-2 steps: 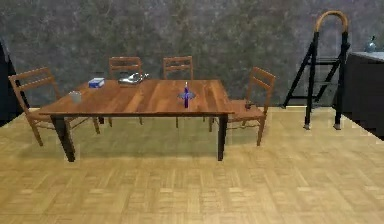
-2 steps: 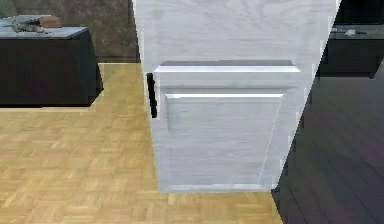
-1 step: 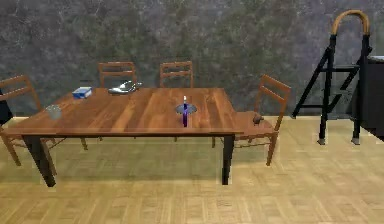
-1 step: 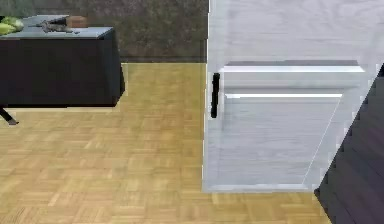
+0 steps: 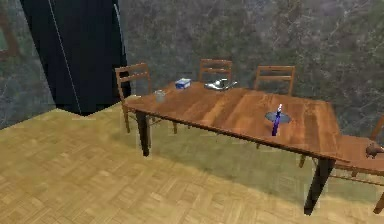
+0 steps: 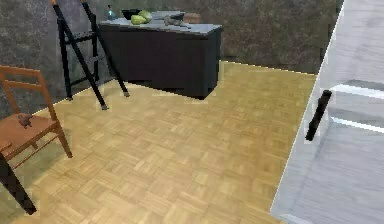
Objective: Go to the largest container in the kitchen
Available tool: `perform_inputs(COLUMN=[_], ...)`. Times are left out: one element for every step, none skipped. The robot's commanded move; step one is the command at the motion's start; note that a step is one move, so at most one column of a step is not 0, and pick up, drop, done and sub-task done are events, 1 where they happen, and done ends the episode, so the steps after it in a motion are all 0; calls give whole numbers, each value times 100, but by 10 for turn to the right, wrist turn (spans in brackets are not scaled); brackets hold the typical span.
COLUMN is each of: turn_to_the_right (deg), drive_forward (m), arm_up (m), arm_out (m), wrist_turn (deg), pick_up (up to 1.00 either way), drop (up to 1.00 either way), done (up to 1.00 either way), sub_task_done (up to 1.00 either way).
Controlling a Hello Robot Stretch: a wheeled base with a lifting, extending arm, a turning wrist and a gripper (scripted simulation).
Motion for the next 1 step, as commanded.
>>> perform_inputs(turn_to_the_right=[0], drive_forward=[80], arm_up=[0], arm_out=[0], wrist_turn=[0], pick_up=[0], drop=[0], done=[0], sub_task_done=[0])
